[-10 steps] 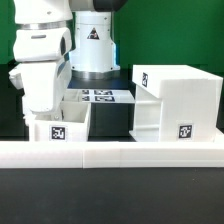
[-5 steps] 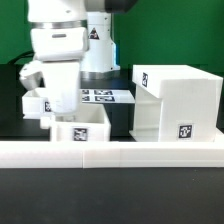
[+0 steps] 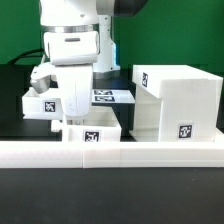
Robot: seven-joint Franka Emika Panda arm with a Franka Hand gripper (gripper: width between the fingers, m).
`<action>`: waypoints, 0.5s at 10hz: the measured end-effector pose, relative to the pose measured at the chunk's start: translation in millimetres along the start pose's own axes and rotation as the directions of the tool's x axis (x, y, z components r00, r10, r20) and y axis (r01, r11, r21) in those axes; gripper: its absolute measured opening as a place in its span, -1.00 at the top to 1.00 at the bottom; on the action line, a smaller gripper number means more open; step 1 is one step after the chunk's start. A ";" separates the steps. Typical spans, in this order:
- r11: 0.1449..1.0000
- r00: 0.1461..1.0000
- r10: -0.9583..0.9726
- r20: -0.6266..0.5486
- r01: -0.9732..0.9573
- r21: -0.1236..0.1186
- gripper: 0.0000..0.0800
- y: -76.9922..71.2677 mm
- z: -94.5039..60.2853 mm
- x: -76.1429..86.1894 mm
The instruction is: Assemble drawer
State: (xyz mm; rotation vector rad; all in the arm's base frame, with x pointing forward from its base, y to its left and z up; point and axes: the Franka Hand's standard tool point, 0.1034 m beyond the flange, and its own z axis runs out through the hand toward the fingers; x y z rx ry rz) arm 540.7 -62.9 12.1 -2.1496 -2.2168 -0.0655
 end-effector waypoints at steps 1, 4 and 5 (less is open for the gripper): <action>1.000 1.000 -0.011 -0.002 0.011 0.013 0.90 -0.9 1.0 5.5; 0.998 0.998 -0.055 0.001 0.055 0.018 0.90 3.4 5.4 29.2; 0.998 0.998 -0.058 0.001 0.058 0.012 0.90 4.9 5.6 34.9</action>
Offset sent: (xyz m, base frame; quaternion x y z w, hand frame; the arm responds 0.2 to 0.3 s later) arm 0.0100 0.0270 -0.0043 0.0077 -0.0159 -0.0436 0.9989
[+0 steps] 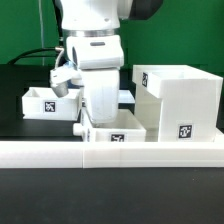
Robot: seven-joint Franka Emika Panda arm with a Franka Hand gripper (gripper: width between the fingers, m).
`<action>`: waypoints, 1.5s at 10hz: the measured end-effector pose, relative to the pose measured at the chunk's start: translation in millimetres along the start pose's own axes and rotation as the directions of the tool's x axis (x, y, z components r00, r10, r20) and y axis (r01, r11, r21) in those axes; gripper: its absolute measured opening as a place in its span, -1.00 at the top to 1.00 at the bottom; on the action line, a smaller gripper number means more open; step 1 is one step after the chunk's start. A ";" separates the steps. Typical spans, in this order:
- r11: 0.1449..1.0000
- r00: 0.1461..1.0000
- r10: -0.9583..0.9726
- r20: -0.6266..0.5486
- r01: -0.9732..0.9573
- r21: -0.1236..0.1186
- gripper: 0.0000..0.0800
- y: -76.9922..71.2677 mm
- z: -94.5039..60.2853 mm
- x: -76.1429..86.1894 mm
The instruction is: Assemble drawer
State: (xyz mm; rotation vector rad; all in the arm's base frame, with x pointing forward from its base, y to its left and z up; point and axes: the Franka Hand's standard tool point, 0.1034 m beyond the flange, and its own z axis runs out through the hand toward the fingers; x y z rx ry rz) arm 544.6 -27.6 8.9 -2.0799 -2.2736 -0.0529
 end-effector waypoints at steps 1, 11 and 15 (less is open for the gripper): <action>1.000 1.000 0.005 0.001 -0.005 -0.010 0.90 0.3 -0.4 -2.7; 0.999 0.999 0.046 -0.004 -0.046 -0.018 0.90 2.2 -0.5 7.3; 0.997 0.997 0.078 -0.005 -0.078 -0.005 0.90 0.0 -0.3 6.5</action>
Offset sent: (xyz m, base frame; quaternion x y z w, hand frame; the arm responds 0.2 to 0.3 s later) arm 0.0000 0.0000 0.0000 0.0000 0.0000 0.0000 1.0000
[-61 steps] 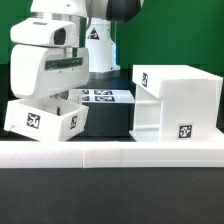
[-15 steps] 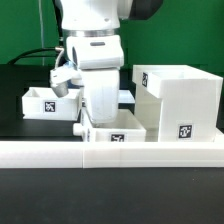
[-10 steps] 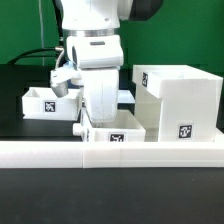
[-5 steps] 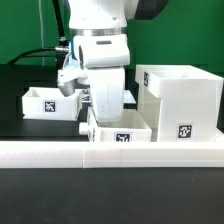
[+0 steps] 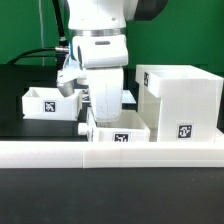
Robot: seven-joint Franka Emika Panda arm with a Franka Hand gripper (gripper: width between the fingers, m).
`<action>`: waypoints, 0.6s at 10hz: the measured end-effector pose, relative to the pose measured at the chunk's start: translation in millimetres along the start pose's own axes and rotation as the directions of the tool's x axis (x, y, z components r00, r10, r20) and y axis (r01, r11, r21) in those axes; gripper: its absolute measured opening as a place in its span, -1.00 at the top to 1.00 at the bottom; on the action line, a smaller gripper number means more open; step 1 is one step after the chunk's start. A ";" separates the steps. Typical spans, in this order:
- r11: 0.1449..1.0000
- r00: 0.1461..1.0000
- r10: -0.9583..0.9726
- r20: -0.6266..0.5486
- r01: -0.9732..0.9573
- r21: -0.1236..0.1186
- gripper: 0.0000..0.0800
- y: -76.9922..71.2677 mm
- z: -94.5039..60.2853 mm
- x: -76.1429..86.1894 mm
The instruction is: Assemble drawer
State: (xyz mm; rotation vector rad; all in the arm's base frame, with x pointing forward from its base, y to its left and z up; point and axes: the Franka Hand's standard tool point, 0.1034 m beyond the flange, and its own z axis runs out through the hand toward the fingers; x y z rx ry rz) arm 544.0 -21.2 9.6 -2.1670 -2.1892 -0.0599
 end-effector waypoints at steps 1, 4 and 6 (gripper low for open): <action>1.000 1.000 0.022 0.000 -0.022 0.016 0.90 0.2 -2.2 3.1; 1.000 1.000 0.018 0.002 -0.018 0.024 0.90 1.8 -7.0 7.5; 0.999 1.000 0.019 0.001 -0.019 0.029 0.90 0.2 -4.2 7.0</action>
Offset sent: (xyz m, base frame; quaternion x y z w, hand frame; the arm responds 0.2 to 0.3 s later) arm -0.0030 -0.0010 0.0168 -0.0172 -0.0129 0.0003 0.9998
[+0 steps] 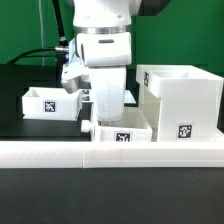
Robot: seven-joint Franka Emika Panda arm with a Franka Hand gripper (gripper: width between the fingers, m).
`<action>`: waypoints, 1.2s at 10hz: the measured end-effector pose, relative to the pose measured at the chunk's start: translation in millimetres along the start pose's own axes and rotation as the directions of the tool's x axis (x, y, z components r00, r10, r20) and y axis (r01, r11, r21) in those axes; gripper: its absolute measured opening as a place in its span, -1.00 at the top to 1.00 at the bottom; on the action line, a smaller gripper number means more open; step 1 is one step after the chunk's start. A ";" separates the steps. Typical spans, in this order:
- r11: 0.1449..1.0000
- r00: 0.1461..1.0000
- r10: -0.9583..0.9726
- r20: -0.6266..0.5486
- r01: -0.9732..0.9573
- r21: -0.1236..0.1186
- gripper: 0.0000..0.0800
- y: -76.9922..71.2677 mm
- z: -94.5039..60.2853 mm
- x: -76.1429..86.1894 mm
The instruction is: Assemble drawer
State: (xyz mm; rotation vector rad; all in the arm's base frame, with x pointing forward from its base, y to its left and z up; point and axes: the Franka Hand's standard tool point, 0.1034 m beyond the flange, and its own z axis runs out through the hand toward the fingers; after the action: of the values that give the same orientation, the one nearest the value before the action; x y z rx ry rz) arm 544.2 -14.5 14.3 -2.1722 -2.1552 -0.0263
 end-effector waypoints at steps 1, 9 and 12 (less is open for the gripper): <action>1.000 1.000 0.000 0.000 0.000 0.001 0.90 -0.3 0.5 0.0; 1.000 1.000 -0.023 0.005 0.022 0.004 0.90 0.0 0.9 9.5; 1.000 1.000 -0.023 0.005 0.023 0.002 0.90 0.1 0.9 8.8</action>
Offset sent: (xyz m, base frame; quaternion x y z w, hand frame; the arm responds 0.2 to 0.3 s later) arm -0.0041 0.0134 0.0063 0.0259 -0.0002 -0.0801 0.9964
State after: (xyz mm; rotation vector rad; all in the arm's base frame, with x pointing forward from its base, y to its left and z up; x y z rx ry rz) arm 544.3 -5.7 14.0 -2.1489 -2.1810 -0.0201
